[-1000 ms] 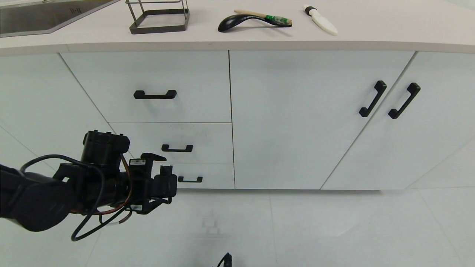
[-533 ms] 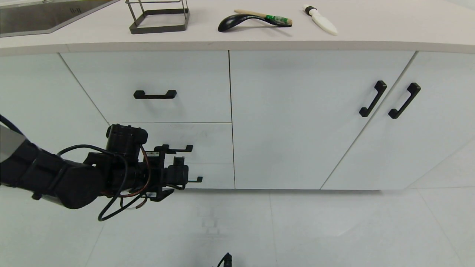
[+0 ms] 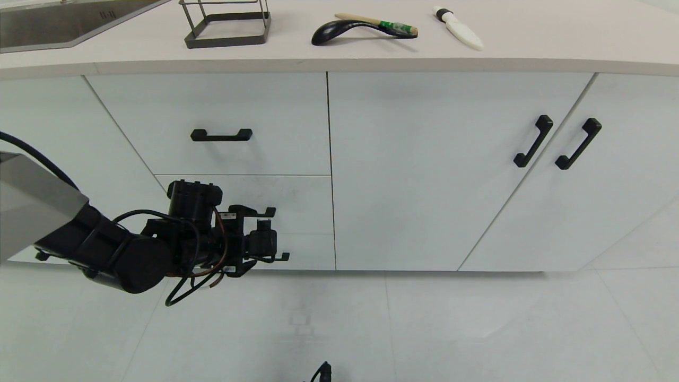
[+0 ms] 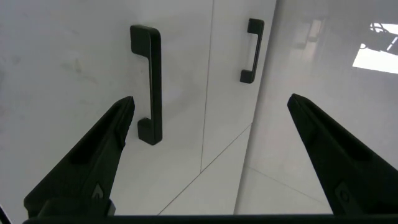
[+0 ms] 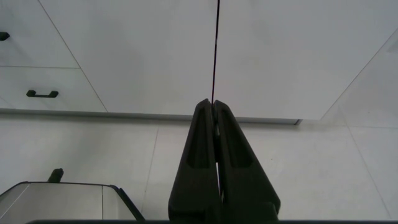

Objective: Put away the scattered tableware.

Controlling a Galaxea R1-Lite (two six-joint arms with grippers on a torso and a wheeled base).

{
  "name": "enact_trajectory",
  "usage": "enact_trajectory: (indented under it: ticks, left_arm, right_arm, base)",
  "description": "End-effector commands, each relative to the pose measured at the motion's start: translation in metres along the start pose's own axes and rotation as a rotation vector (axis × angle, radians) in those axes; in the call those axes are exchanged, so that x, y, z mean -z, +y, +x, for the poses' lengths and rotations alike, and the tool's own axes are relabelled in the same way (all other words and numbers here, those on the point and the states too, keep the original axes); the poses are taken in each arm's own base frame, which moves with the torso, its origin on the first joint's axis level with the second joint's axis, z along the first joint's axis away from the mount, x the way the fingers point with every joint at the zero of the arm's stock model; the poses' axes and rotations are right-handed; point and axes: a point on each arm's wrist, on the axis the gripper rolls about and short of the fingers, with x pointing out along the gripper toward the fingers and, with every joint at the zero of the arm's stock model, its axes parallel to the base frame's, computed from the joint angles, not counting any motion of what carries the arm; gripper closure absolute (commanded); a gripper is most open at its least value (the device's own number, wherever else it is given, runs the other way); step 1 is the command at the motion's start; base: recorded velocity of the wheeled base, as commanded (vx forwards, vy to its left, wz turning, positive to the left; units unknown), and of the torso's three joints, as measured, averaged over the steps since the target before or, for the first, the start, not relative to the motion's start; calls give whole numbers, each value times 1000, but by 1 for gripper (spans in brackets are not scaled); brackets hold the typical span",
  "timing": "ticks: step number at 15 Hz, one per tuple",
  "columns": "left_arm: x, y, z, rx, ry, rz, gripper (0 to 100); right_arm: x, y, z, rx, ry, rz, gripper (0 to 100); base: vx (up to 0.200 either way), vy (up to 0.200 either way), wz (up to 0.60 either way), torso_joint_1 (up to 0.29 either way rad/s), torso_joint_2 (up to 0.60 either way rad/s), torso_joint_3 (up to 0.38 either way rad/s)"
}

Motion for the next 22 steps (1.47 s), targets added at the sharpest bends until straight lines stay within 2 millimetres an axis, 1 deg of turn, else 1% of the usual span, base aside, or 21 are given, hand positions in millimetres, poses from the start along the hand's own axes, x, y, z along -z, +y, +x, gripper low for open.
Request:
enact_trajectory:
  ticks: [1, 2, 10, 12, 13, 17, 19, 22]
  left_arm:
    - [4, 0, 2, 0, 10, -5, 0]
    - [7, 1, 2, -4, 18, -9, 0]
    - [11, 2, 6, -21, 25, -14, 0]
    - [9, 6, 13, -35, 17, -9, 0]
    - [8, 7, 14, -39, 15, -8, 0]
    - [9, 2, 25, -22, 28, -9, 0]
    - [8, 6, 33, -35, 28, -5, 0]
    - [9, 6, 36, -44, 40, -7, 0]
  right_arm:
    - [0, 0, 0, 0, 1, 0, 100]
    - [0, 0, 0, -2, 1, 0, 100]
    - [0, 0, 0, 0, 1, 0, 100]
    - [0, 0, 0, -2, 1, 0, 100]
    - [0, 0, 0, -2, 1, 0, 100]
    - [0, 0, 0, -2, 1, 0, 100]
    - [0, 0, 0, -2, 1, 0, 100]
    - [0, 0, 0, -2, 1, 0, 100]
  base:
    - [0, 0, 0, 0, 0, 0]
    - [0, 0, 0, 0, 0, 0]
    - [0, 0, 0, 0, 0, 0]
    - [0, 0, 0, 0, 0, 0]
    - [0, 0, 0, 0, 0, 0]
    - [0, 0, 0, 0, 0, 0]
    - [0, 0, 0, 0, 0, 0]
    - [0, 0, 0, 0, 0, 0]
